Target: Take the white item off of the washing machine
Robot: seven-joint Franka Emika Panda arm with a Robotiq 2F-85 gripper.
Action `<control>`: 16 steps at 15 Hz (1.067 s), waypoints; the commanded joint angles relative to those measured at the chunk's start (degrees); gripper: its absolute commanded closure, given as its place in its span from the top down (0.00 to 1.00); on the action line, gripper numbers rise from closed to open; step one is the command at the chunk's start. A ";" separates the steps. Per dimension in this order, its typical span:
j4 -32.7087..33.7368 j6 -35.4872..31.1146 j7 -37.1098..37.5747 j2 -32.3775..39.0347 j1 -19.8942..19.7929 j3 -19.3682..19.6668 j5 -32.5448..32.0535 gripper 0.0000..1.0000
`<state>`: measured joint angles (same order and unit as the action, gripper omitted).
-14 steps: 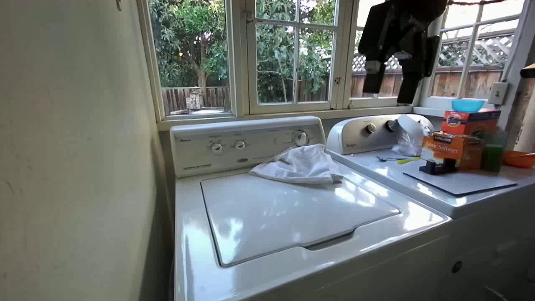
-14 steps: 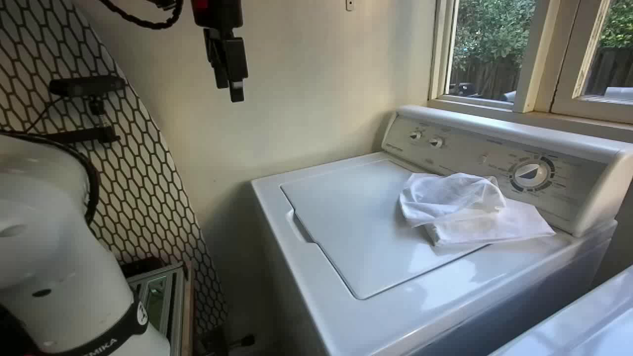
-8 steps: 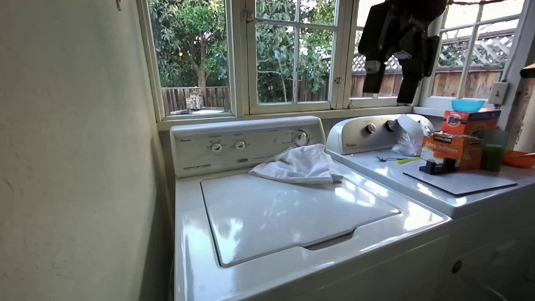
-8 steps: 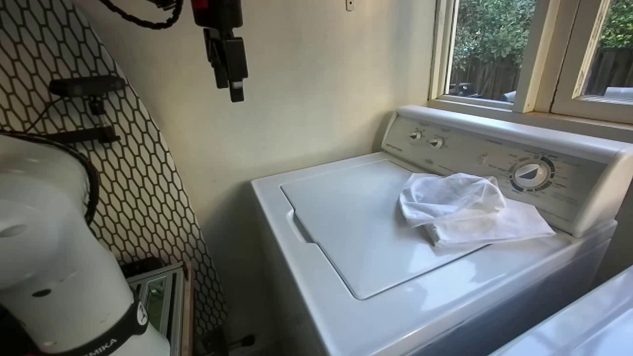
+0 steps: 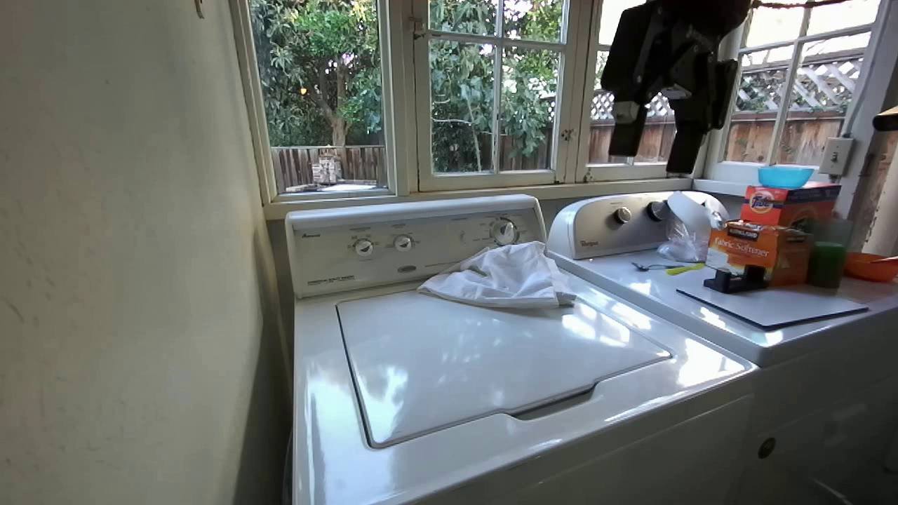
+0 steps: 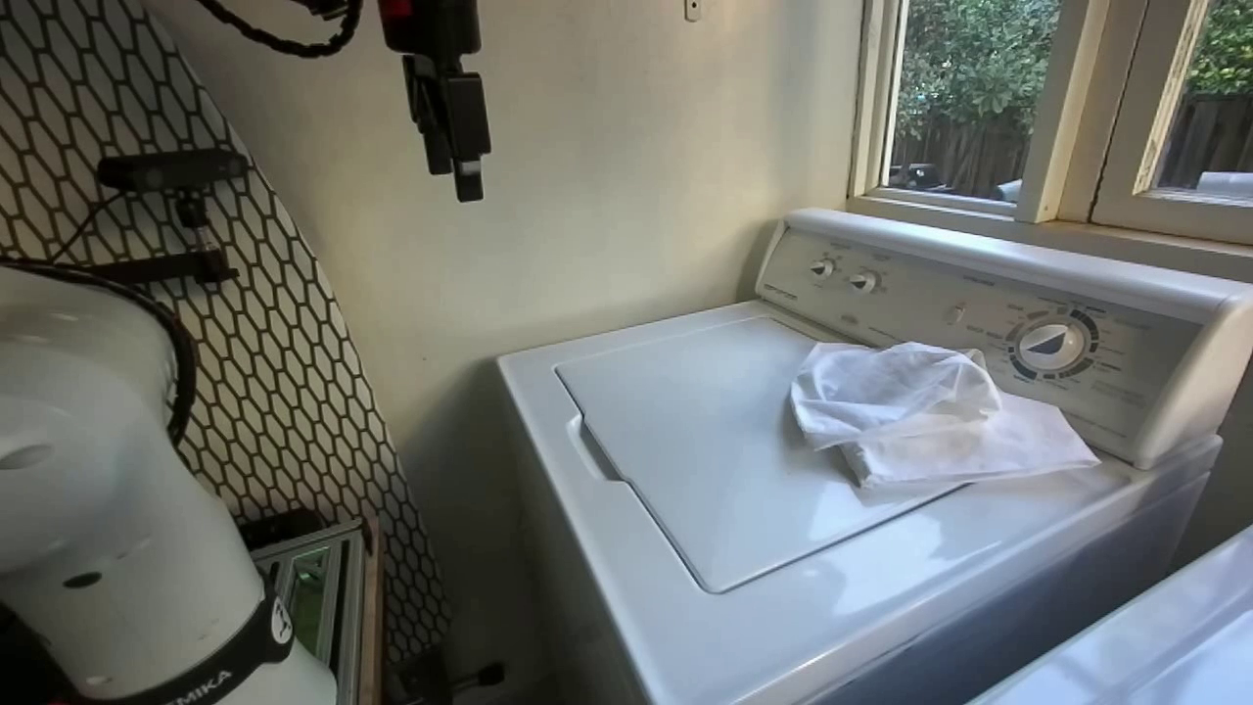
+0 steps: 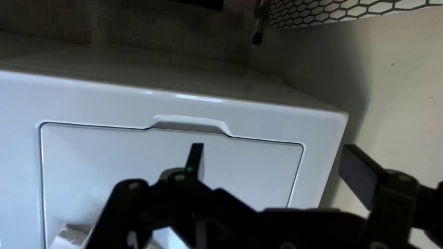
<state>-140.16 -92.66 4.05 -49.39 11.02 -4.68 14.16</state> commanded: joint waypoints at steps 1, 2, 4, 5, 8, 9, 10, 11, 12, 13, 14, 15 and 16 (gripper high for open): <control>-0.52 -1.62 -0.22 0.13 -1.97 -1.83 0.17 1.00; -1.29 -4.30 0.53 1.06 -2.69 -2.84 -0.41 1.00; -2.91 -9.88 1.59 3.10 -4.38 -4.40 -1.94 1.00; -3.84 -12.81 2.57 4.42 -5.25 -5.15 -2.58 1.00; -6.50 -22.58 6.20 9.52 -7.85 -6.68 -4.94 1.00; -7.19 -25.89 7.56 11.63 -8.67 -6.99 -5.93 1.00; -7.43 -28.35 8.60 14.12 -9.58 -7.05 -7.39 1.00; -7.52 -30.57 9.88 16.39 -10.19 -7.08 -8.45 1.00; -7.41 -33.43 10.51 19.58 -10.71 -6.76 -9.32 1.00; -6.69 -35.30 11.01 22.25 -10.94 -6.29 -9.69 1.00; -5.59 -38.41 11.43 25.77 -11.28 -5.98 -10.11 1.00; -4.84 -41.34 11.84 28.24 -11.60 -5.79 -10.66 1.00; -3.63 -45.33 12.18 31.44 -12.15 -5.81 -11.89 1.00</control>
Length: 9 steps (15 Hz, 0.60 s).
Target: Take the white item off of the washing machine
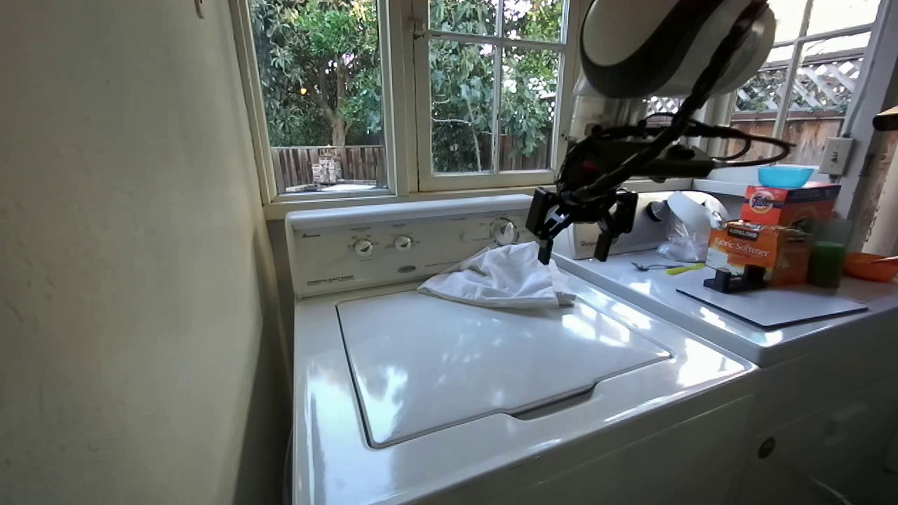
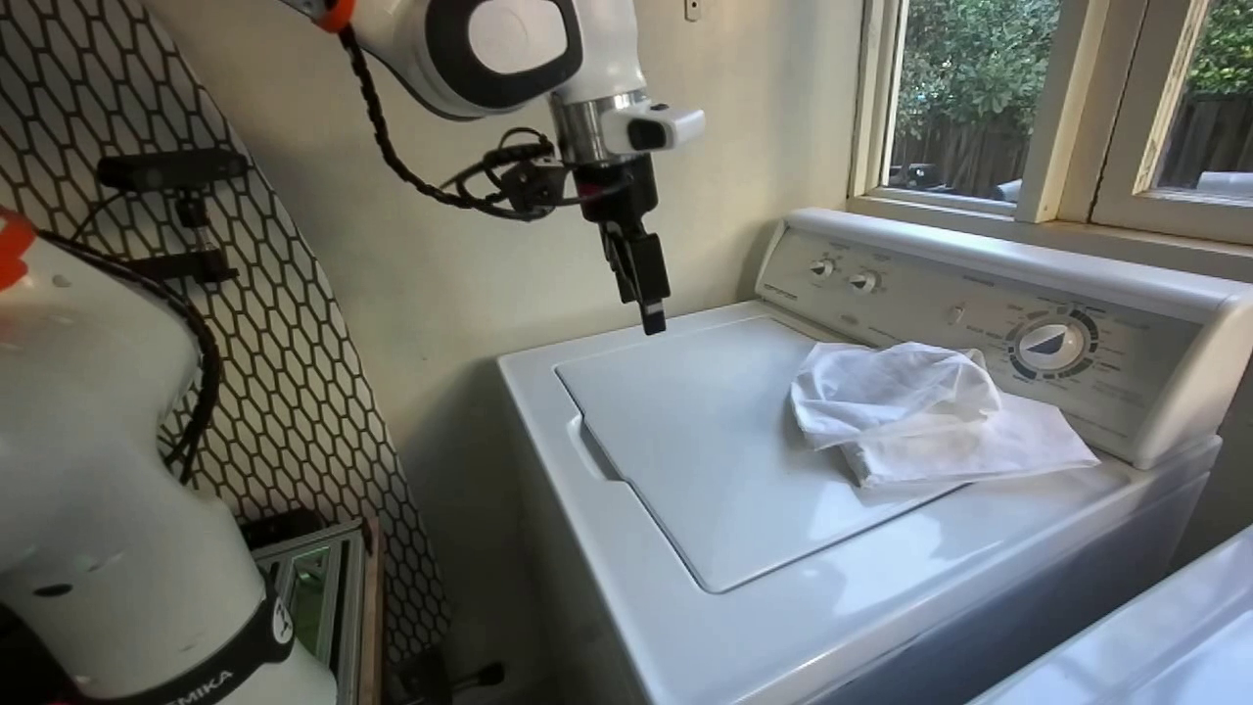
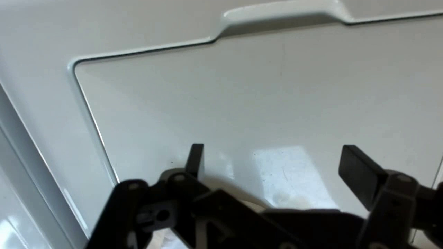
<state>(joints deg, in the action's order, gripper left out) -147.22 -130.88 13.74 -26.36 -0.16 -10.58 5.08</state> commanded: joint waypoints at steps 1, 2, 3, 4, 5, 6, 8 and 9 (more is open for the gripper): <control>4.46 -9.70 3.10 10.81 -1.27 0.19 -3.66 1.00; 6.07 -14.04 4.00 14.16 -1.58 0.30 -4.41 1.00; 7.21 -17.58 4.73 16.56 -1.78 0.41 -5.25 1.00; 8.82 -22.21 6.09 19.66 -2.29 0.34 -6.93 1.00; 10.22 -25.47 8.21 22.10 -3.14 0.16 -10.21 1.00; 11.97 -27.28 10.54 24.53 -3.85 0.38 -13.88 1.00; 9.63 -26.03 9.18 21.48 -1.70 2.36 -12.82 1.00; 11.10 -26.96 11.89 23.48 -2.05 2.79 -15.87 1.00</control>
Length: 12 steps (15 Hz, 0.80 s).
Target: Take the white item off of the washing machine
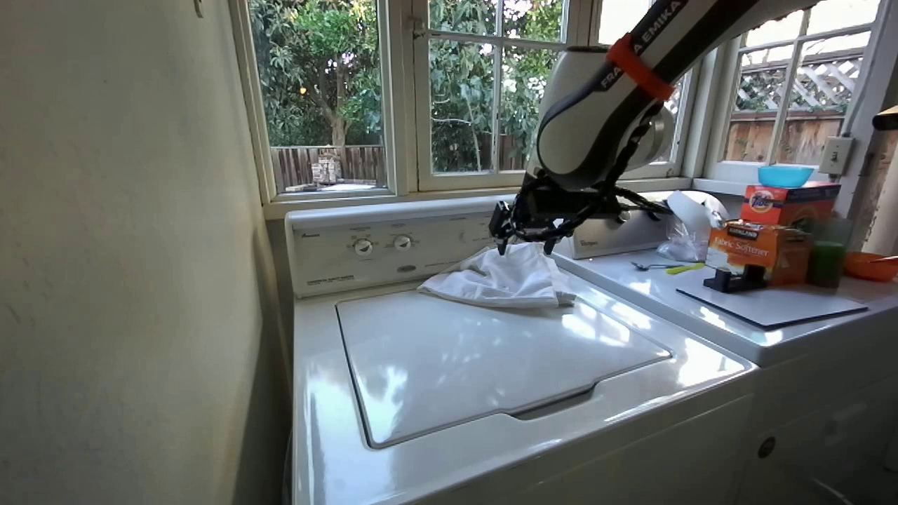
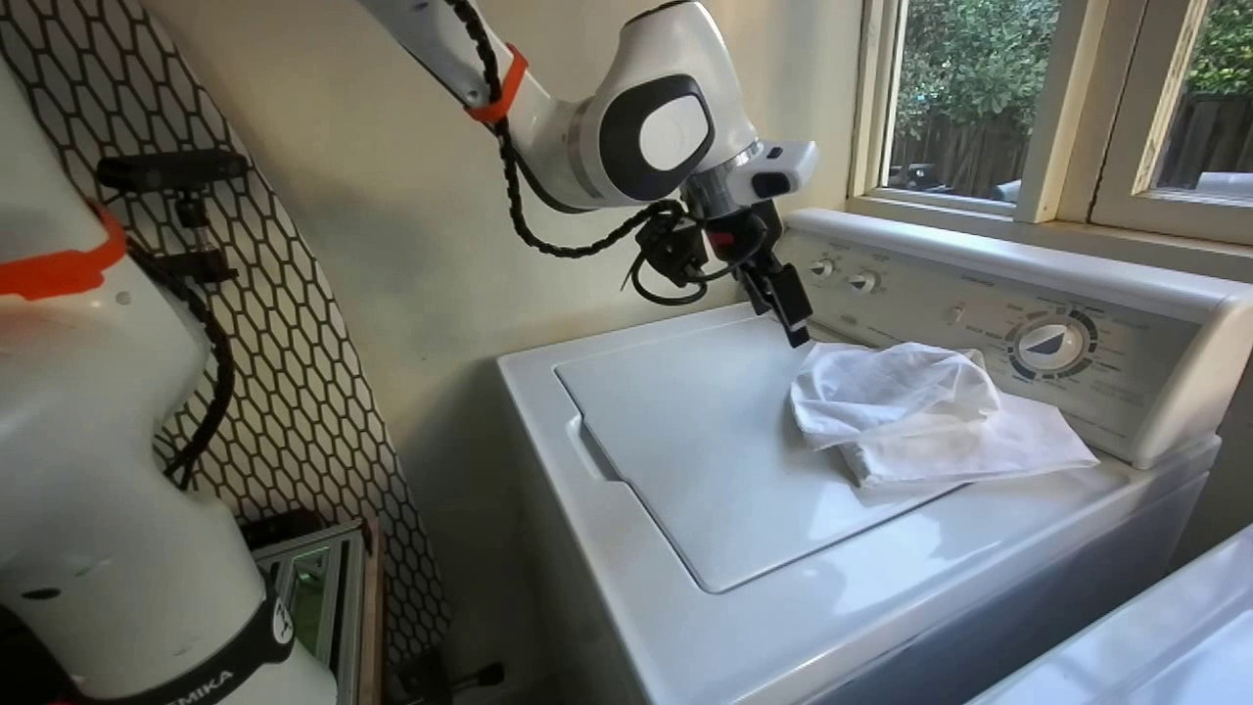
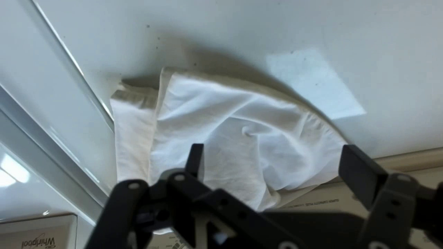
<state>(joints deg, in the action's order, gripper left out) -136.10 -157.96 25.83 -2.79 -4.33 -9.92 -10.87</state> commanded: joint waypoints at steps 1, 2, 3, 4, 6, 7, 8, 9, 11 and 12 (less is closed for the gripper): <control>1.04 -0.20 0.76 1.24 1.99 2.54 -1.11 1.00; 1.68 -0.24 0.98 1.99 1.96 2.77 -1.52 1.00; 2.05 -0.25 1.03 2.27 1.99 2.83 -1.58 1.00; 2.18 -0.34 1.46 2.34 -0.65 0.09 -1.86 1.00; 5.16 -5.64 9.93 7.52 -1.44 0.78 -9.86 1.00; 7.01 -8.30 13.71 10.15 -1.72 1.50 -13.98 1.00; 8.36 -9.80 16.55 11.75 -1.58 2.32 -17.06 1.00; 10.28 -10.50 20.22 13.73 -1.02 3.74 -21.24 1.00; 14.31 -10.86 25.99 17.61 0.94 6.94 -27.99 1.00; 16.66 -10.81 28.53 19.87 2.03 8.49 -30.91 1.00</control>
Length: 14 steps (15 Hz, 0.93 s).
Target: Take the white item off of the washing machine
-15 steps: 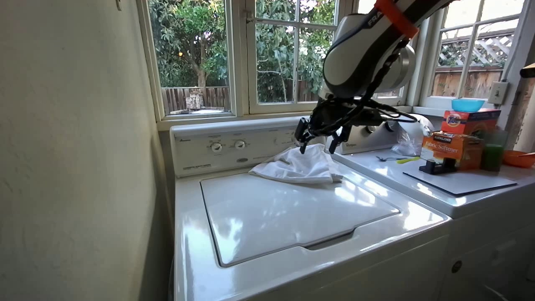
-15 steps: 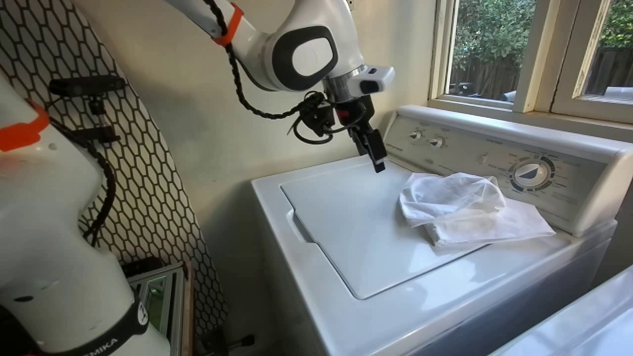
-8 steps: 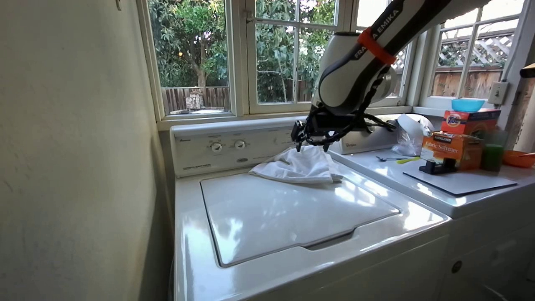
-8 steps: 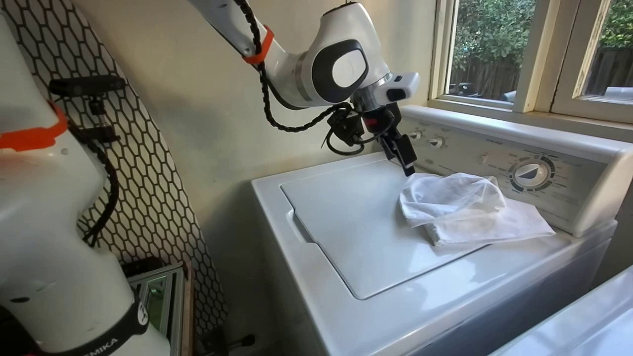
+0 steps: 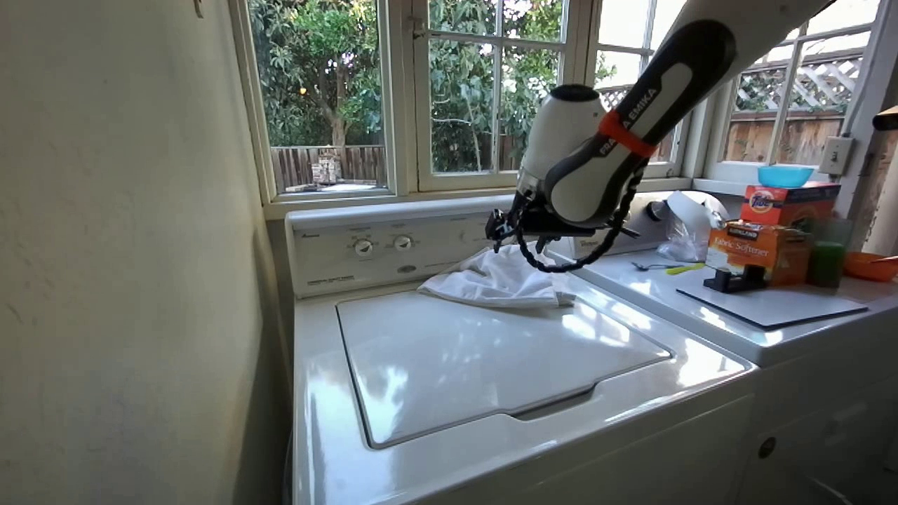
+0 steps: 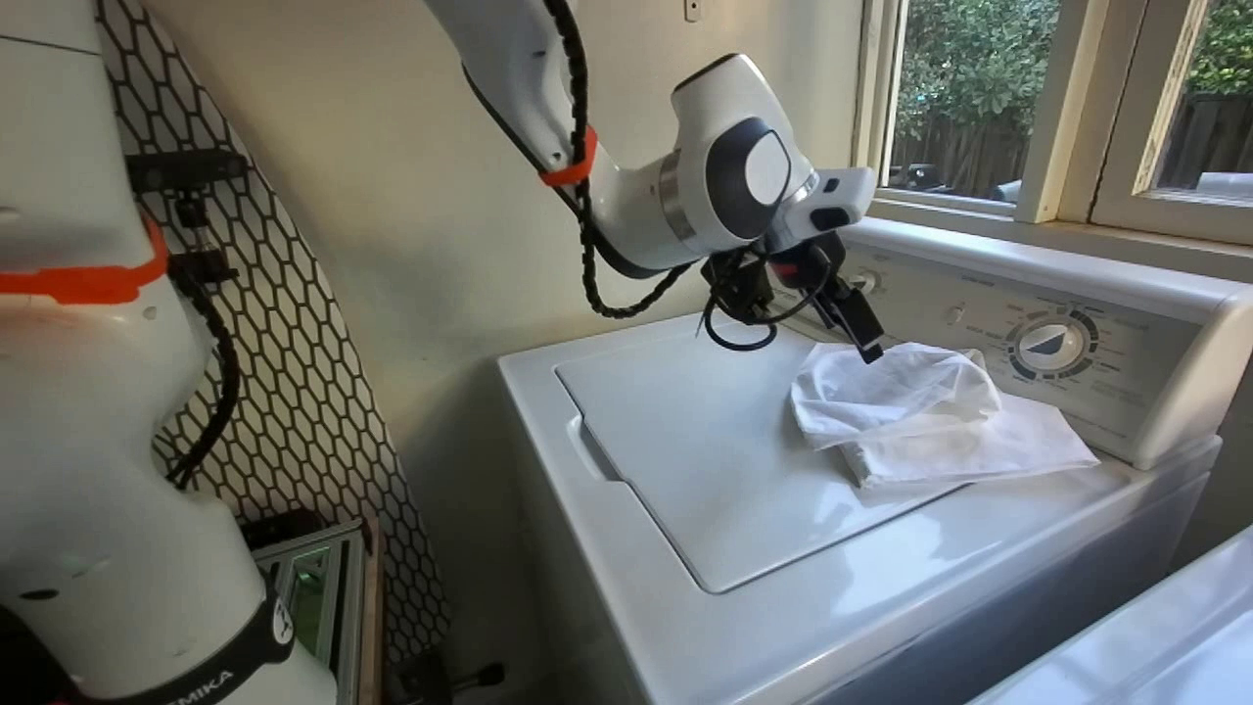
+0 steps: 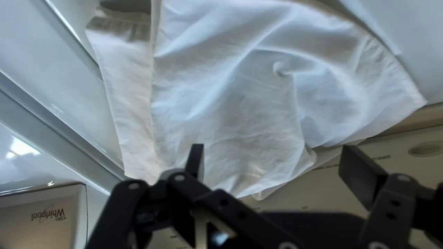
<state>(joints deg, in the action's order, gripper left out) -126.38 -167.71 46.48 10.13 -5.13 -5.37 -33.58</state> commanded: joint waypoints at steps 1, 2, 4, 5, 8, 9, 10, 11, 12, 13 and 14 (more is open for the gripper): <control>9.19 -0.60 9.95 9.03 3.82 5.16 -10.44 1.00; 11.51 -0.34 12.46 11.11 5.11 6.73 -12.91 1.00; 15.72 0.21 16.36 15.06 7.50 9.42 -16.43 1.00; 17.35 0.06 18.03 16.86 8.54 10.58 -17.58 1.00; 21.58 -1.05 23.19 21.50 12.33 14.75 -21.83 0.68; 23.11 -1.68 25.92 22.94 14.14 16.95 -24.41 0.58; 24.15 -1.16 27.48 23.91 15.28 18.14 -25.75 0.50; 25.18 -0.96 29.49 24.79 16.49 19.50 -27.19 0.42; 25.95 -0.28 31.00 25.43 17.49 20.48 -27.96 0.35; 26.49 0.62 32.56 25.74 18.44 21.35 -28.30 0.26; 26.84 1.32 33.52 26.01 19.20 22.05 -28.39 0.19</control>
<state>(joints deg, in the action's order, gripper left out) -102.42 -167.78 74.71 33.86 11.17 13.65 -59.32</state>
